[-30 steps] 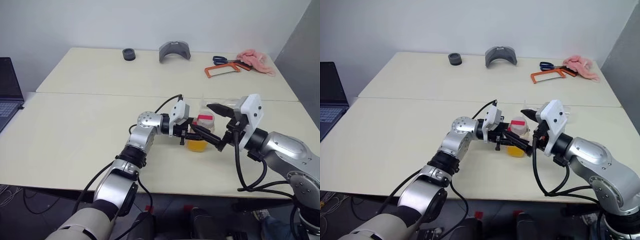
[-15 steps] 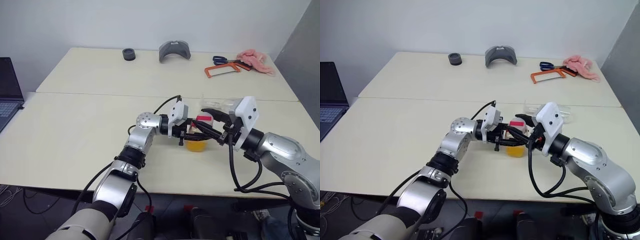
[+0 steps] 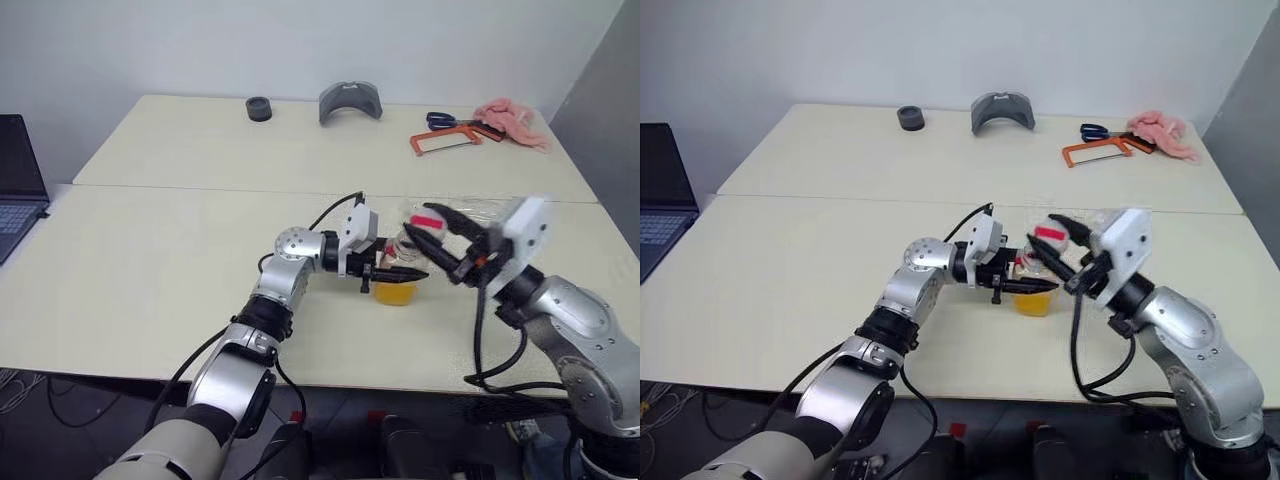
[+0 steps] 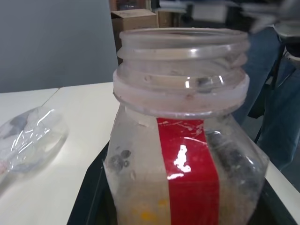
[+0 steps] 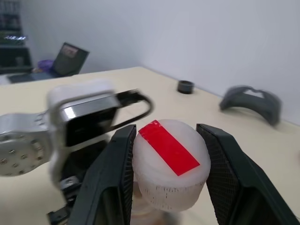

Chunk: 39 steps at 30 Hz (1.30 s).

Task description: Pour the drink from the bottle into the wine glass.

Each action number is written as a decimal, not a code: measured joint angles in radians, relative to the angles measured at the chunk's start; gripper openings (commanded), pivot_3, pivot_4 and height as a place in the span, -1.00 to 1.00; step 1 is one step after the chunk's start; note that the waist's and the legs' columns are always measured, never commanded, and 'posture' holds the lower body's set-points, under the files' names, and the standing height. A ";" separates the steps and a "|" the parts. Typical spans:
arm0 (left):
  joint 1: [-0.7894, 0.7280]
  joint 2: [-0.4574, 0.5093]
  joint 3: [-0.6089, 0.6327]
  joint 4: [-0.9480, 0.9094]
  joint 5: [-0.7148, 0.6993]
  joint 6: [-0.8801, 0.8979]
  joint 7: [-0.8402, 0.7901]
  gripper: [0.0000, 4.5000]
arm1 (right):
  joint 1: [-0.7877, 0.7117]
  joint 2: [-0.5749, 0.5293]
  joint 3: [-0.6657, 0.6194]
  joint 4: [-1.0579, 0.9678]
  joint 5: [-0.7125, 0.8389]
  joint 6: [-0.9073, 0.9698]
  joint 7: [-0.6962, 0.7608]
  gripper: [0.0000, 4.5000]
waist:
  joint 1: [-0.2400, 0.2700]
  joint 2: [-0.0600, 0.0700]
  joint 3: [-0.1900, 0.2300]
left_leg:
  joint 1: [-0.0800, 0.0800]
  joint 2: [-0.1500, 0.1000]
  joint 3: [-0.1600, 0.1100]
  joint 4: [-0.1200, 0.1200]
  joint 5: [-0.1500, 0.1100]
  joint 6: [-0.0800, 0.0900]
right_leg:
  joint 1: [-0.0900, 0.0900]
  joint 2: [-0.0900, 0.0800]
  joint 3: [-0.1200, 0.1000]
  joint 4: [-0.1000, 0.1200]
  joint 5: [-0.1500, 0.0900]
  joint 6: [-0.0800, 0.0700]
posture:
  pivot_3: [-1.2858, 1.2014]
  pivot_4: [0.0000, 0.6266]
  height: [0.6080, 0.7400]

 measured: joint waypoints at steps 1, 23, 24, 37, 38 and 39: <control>0.001 0.005 0.002 0.000 0.000 0.002 0.006 -0.27 | 0.022 -0.003 -0.029 -0.003 0.011 0.007 -0.004 -0.23 | 0.000 0.000 0.000 | 0.000 0.000 0.000 0.000 0.000 0.000 | 0.000 0.000 0.000 0.000 0.000 0.000 | 0.03 -0.52 1.00; 0.000 0.119 0.199 0.000 -0.021 0.051 0.349 -0.27 | 0.361 0.010 -0.037 0.172 -0.278 -0.092 -0.006 1.00 | -0.006 0.001 0.000 | 0.003 0.000 0.003 0.000 0.000 0.000 | 0.000 0.002 0.002 0.001 0.000 0.000 | 0.03 -0.52 1.00; -0.013 0.131 0.216 0.027 -0.008 0.031 0.397 -0.27 | 0.333 0.004 -0.035 0.150 -0.252 -0.084 0.012 1.00 | -0.009 0.001 0.000 | 0.003 0.000 0.003 0.000 0.000 0.000 | 0.000 0.003 0.002 0.001 0.000 0.000 | 0.03 -0.52 1.00; -0.142 0.250 0.346 0.435 0.100 -0.146 0.892 -0.27 | -0.352 0.179 0.436 0.306 -0.280 0.110 0.022 1.00 | -0.021 0.000 0.000 | 0.000 -0.001 -0.001 0.001 0.001 -0.002 | -0.002 -0.001 -0.001 0.001 0.000 0.000 | 0.03 -0.52 1.00; -0.149 0.250 0.350 0.448 0.097 -0.151 0.899 -0.27 | -0.374 0.196 0.452 0.330 -0.297 0.108 0.017 1.00 | -0.019 -0.001 0.000 | 0.000 0.000 -0.001 0.000 0.002 -0.003 | -0.002 -0.001 -0.002 0.001 0.000 0.000 | 0.03 -0.52 1.00; -0.155 0.252 0.354 0.459 0.097 -0.157 0.909 -0.27 | -0.382 0.207 0.460 0.346 -0.309 0.106 0.016 1.00 | -0.017 -0.001 0.000 | 0.000 -0.001 -0.003 0.000 0.002 -0.004 | -0.002 -0.001 -0.002 0.001 0.000 0.000 | 0.03 -0.52 1.00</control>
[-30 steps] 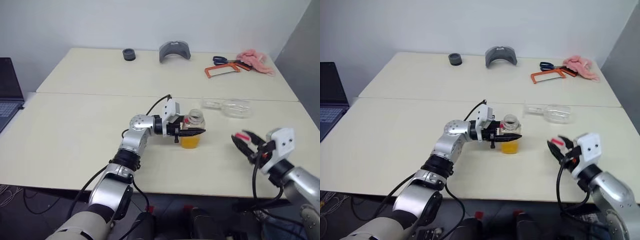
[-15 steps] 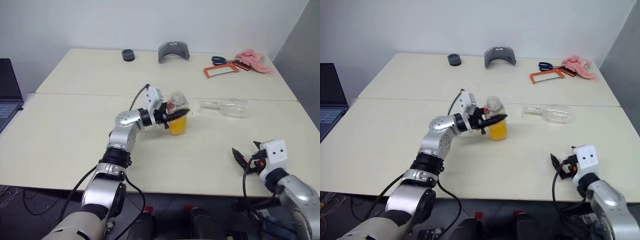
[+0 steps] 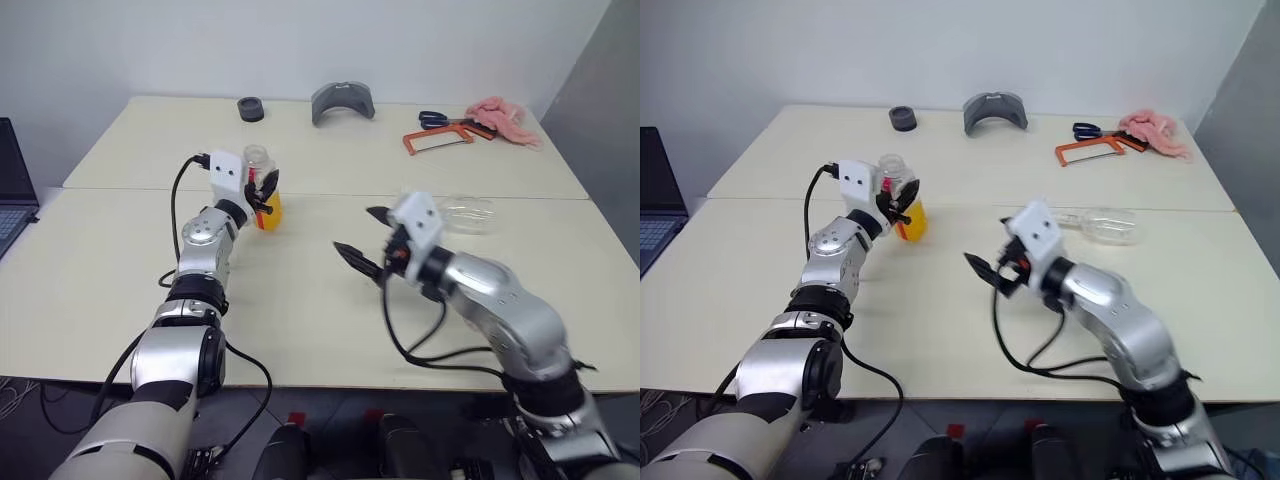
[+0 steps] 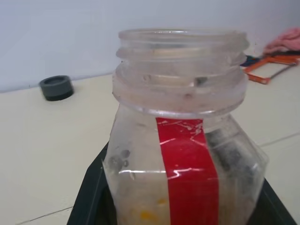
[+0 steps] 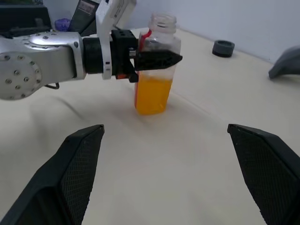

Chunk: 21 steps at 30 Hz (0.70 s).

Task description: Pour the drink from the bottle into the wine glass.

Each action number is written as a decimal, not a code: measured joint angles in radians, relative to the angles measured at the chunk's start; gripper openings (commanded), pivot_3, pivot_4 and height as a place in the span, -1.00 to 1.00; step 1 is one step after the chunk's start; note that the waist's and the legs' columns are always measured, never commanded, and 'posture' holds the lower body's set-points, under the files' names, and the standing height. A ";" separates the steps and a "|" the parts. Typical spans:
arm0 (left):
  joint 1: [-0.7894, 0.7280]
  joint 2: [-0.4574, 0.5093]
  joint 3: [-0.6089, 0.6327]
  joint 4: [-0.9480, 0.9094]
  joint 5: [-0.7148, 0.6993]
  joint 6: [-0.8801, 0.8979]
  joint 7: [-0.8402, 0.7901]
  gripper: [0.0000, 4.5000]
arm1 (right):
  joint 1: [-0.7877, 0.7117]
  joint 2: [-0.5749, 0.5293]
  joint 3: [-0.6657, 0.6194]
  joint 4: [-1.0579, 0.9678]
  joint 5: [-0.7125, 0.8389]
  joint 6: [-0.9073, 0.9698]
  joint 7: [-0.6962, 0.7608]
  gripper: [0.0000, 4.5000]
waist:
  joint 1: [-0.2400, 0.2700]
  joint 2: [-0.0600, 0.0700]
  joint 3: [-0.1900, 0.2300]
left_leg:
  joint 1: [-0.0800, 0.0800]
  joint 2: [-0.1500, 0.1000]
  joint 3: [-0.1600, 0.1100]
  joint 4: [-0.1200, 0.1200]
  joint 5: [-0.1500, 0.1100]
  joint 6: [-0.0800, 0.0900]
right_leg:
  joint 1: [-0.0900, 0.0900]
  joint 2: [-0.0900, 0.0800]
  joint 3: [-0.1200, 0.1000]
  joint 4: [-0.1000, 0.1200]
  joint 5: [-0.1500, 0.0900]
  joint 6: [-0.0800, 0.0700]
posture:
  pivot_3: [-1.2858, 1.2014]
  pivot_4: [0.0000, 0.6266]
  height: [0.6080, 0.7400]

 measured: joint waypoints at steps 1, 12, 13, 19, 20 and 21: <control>-0.006 0.007 0.012 0.019 0.000 -0.006 0.008 -0.27 | -0.009 0.016 0.012 0.025 -0.017 -0.001 -0.003 1.00 | 0.000 0.000 0.000 | 0.000 0.000 0.000 0.000 0.000 0.000 | 0.000 0.000 0.000 0.000 0.000 0.000 | 0.03 -0.52 1.00; -0.021 0.012 0.039 0.082 0.002 -0.051 0.069 -0.27 | -0.021 0.054 0.035 0.073 -0.089 -0.016 0.024 1.00 | -0.008 0.000 0.000 | 0.000 0.000 0.001 0.000 0.000 0.000 | -0.001 0.000 0.000 0.000 0.000 0.000 | 0.03 -0.52 1.00; -0.021 0.011 0.043 0.084 0.001 -0.053 0.072 -0.27 | -0.021 0.056 0.038 0.073 -0.092 -0.016 0.028 1.00 | -0.008 0.000 0.000 | 0.000 0.000 0.001 0.000 0.000 0.000 | -0.001 0.000 0.000 0.000 0.000 0.000 | 0.03 -0.52 1.00; -0.020 -0.002 0.065 0.084 -0.002 -0.055 0.093 0.15 | -0.021 0.070 0.041 0.073 -0.103 -0.016 0.034 1.00 | -0.009 0.000 0.000 | 0.000 0.000 0.001 0.000 0.000 0.000 | -0.001 0.000 0.000 0.001 0.000 0.000 | 0.03 -0.52 1.00; -0.017 -0.004 0.069 0.084 -0.002 -0.054 0.092 0.30 | -0.021 0.072 0.041 0.073 -0.105 -0.016 0.034 1.00 | -0.009 0.000 0.000 | 0.000 0.000 0.001 0.000 0.000 0.000 | -0.001 0.000 0.000 0.001 0.000 0.000 | 0.03 -0.52 1.00; -0.009 -0.006 0.070 0.084 -0.002 -0.053 0.089 0.44 | -0.021 0.074 0.041 0.073 -0.108 -0.016 0.033 1.00 | -0.009 0.000 0.000 | 0.000 0.000 0.001 0.000 0.000 0.000 | -0.001 0.000 0.000 0.001 0.000 0.000 | 0.03 -0.52 1.00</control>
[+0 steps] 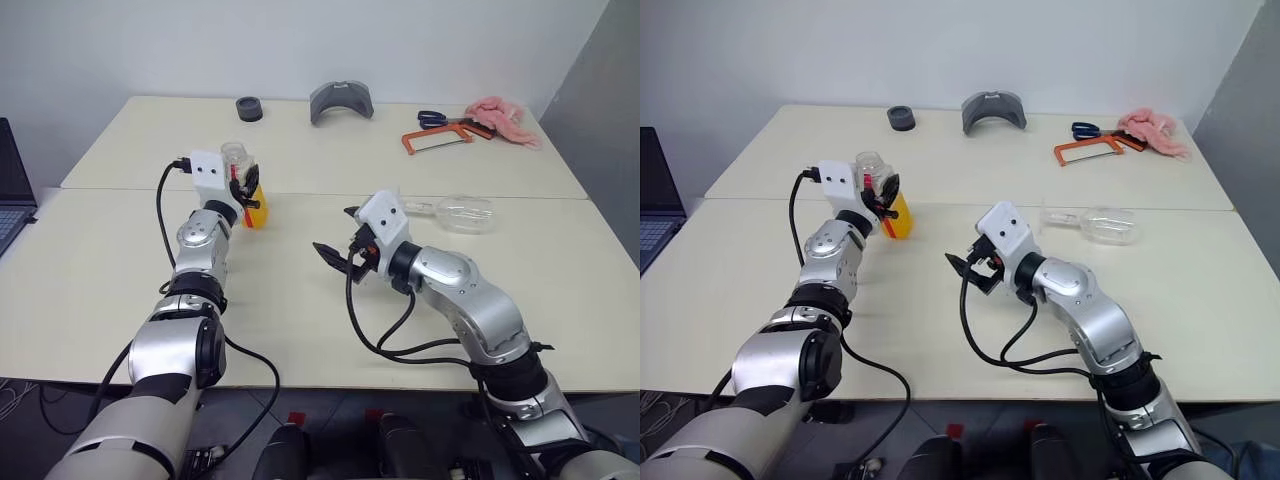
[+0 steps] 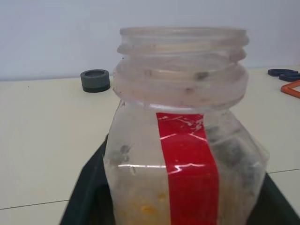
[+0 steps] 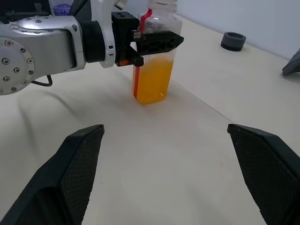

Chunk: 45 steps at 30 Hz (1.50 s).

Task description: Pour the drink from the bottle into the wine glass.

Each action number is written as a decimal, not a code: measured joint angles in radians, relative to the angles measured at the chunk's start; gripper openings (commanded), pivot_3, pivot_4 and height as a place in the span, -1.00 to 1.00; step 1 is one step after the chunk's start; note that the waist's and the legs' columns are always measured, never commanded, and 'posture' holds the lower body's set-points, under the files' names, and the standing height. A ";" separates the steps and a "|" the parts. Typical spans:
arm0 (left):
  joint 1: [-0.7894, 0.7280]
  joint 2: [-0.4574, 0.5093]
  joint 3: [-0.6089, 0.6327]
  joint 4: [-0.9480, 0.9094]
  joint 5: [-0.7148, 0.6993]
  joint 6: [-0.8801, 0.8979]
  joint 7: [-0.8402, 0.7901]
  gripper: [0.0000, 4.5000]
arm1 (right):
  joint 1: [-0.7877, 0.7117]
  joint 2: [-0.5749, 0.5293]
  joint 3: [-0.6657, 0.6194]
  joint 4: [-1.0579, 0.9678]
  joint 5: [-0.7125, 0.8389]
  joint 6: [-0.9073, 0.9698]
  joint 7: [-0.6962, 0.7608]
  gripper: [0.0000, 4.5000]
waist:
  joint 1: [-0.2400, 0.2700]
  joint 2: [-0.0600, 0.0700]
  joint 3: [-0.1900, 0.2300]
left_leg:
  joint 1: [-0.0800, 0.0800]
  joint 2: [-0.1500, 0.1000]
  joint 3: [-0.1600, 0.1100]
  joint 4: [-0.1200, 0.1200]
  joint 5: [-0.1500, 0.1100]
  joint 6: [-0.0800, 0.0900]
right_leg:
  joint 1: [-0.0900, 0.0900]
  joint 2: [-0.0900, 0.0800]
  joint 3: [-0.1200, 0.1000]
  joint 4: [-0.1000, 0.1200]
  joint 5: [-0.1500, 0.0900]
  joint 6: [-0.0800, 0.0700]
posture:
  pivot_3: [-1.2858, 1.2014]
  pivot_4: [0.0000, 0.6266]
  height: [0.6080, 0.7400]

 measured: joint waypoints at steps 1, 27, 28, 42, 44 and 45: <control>0.009 -0.002 0.000 0.000 0.000 0.001 -0.002 0.57 | 0.000 0.002 0.000 0.000 -0.001 0.000 0.000 1.00 | 0.000 0.000 0.000 | 0.000 0.000 0.000 0.000 0.000 0.000 | 0.000 0.000 0.000 0.000 0.000 0.000 | 0.03 -0.52 1.00; 0.417 -0.013 -0.045 -0.460 0.001 0.121 -0.026 0.99 | 0.208 -0.026 -0.063 -0.126 0.024 0.098 -0.011 1.00 | 0.000 0.000 0.000 | 0.000 0.001 0.000 0.000 0.000 0.000 | 0.000 0.000 0.001 0.000 0.000 0.000 | 0.03 -0.52 1.00; 0.452 -0.013 -0.051 -0.503 -0.004 0.142 -0.038 0.99 | 0.226 -0.028 -0.074 -0.138 0.027 0.106 -0.013 1.00 | 0.000 0.000 0.000 | 0.000 0.001 0.000 -0.001 0.000 0.000 | 0.000 0.000 0.001 0.000 0.000 0.000 | 0.03 -0.52 1.00; 0.715 0.028 -0.110 -0.921 -0.106 0.383 -0.257 0.99 | 0.390 0.190 -0.337 -0.222 0.202 0.237 -0.173 1.00 | 0.002 0.001 0.000 | 0.001 0.002 0.000 -0.001 -0.002 0.004 | 0.001 0.000 0.002 0.000 0.000 0.000 | 0.03 -0.52 1.00; 0.729 0.032 -0.139 -0.961 -0.117 0.397 -0.304 0.99 | 0.370 0.257 -0.372 -0.195 0.219 0.234 -0.223 1.00 | 0.002 0.001 0.000 | 0.002 0.002 0.001 -0.001 -0.002 0.003 | 0.001 0.000 0.002 0.000 0.000 0.000 | 0.03 -0.52 1.00; 0.729 0.037 -0.153 -0.975 -0.121 0.400 -0.330 0.99 | 0.348 0.298 -0.399 -0.167 0.224 0.227 -0.258 1.00 | 0.002 0.001 0.000 | 0.002 0.002 0.001 -0.001 -0.002 0.003 | 0.001 0.001 0.002 0.000 0.000 0.000 | 0.03 -0.52 1.00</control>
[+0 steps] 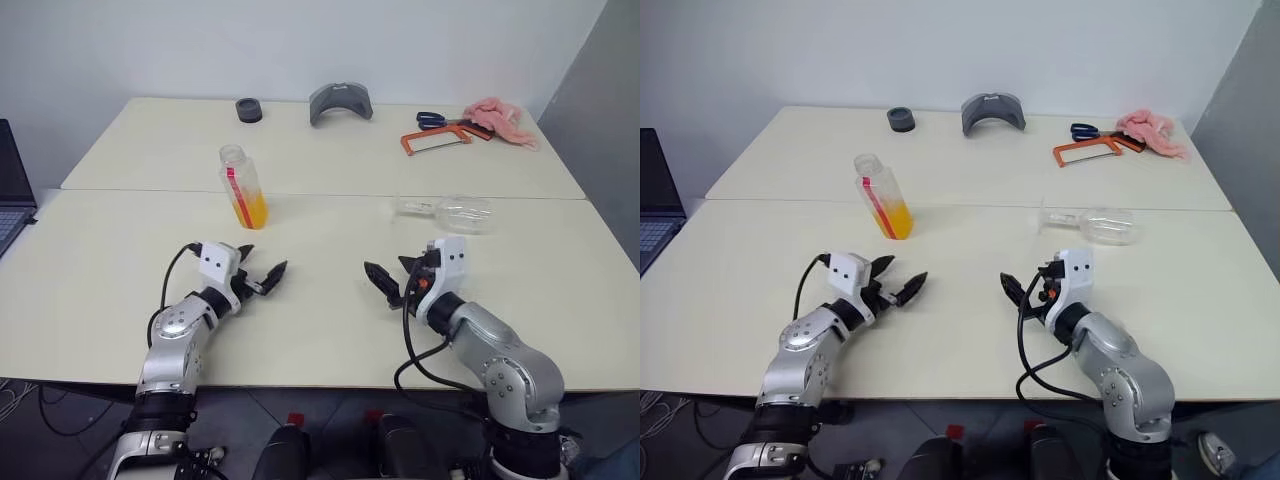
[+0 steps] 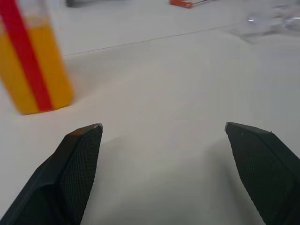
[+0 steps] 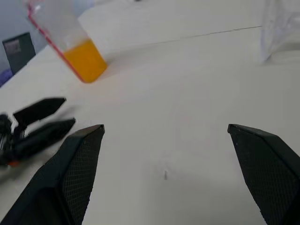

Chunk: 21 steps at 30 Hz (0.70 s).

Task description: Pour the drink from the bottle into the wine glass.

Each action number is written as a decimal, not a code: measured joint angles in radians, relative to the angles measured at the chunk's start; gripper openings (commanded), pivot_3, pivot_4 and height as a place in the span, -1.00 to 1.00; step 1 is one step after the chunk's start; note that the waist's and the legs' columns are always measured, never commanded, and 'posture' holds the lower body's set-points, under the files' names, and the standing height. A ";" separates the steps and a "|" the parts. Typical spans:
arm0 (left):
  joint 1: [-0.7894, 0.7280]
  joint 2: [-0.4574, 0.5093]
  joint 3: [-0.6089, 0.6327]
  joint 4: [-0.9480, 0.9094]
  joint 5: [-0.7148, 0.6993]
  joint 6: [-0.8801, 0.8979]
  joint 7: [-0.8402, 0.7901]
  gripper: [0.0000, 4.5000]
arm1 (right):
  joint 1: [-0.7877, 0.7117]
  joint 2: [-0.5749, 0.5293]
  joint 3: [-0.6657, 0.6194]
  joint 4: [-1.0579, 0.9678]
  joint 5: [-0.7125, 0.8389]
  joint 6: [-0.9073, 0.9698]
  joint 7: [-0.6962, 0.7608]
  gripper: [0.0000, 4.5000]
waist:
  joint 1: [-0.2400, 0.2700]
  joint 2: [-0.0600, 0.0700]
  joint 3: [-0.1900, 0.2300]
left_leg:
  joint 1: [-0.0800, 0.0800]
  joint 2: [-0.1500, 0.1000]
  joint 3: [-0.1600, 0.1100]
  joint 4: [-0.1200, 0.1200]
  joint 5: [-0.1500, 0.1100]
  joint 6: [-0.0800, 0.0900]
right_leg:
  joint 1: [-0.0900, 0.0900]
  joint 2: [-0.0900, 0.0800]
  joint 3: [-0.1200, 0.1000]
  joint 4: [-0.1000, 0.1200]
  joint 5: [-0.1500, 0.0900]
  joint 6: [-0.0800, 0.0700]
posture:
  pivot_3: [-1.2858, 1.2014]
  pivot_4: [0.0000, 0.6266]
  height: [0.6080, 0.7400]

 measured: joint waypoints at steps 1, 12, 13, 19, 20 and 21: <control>-0.003 0.006 -0.023 -0.021 -0.005 0.001 -0.036 0.99 | -0.036 0.036 -0.036 0.039 0.014 -0.012 -0.047 1.00 | 0.001 0.001 0.000 | 0.001 0.000 0.001 0.000 0.000 0.000 | 0.000 0.000 0.001 0.000 0.000 0.000 | 0.03 -0.52 1.00; -0.179 0.074 -0.101 -0.020 -0.018 0.023 -0.268 0.99 | -0.239 0.113 -0.305 0.370 0.277 -0.202 -0.392 1.00 | -0.003 0.003 0.000 | 0.002 0.000 0.003 -0.003 0.000 0.000 | 0.000 0.001 0.002 0.000 0.000 0.000 | 0.03 -0.52 1.00; -0.187 0.074 -0.107 -0.019 -0.018 0.023 -0.274 0.99 | -0.248 0.112 -0.322 0.394 0.303 -0.229 -0.408 1.00 | -0.003 0.003 0.000 | 0.002 0.000 0.003 -0.003 0.000 0.000 | 0.000 0.001 0.002 0.000 0.000 0.000 | 0.03 -0.52 1.00; -0.211 0.068 -0.143 -0.030 -0.018 0.064 -0.289 0.99 | -0.339 0.097 -0.363 0.575 0.417 -0.374 -0.462 1.00 | -0.011 0.003 0.000 | 0.004 0.001 0.005 -0.005 0.000 0.000 | 0.000 0.001 0.003 0.000 0.000 0.000 | 0.03 -0.52 1.00; -0.211 0.067 -0.145 -0.034 -0.018 0.066 -0.291 0.99 | -0.353 0.095 -0.362 0.597 0.427 -0.388 -0.464 1.00 | -0.012 0.003 0.000 | 0.004 0.001 0.005 -0.006 0.000 0.000 | 0.000 0.002 0.003 0.000 0.000 0.000 | 0.03 -0.52 1.00; -0.212 0.067 -0.146 -0.035 -0.018 0.067 -0.296 0.99 | -0.372 0.092 -0.365 0.633 0.437 -0.408 -0.465 1.00 | -0.012 0.003 0.000 | 0.004 0.001 0.005 -0.006 0.000 0.000 | 0.000 0.002 0.003 0.000 0.000 0.000 | 0.03 -0.52 1.00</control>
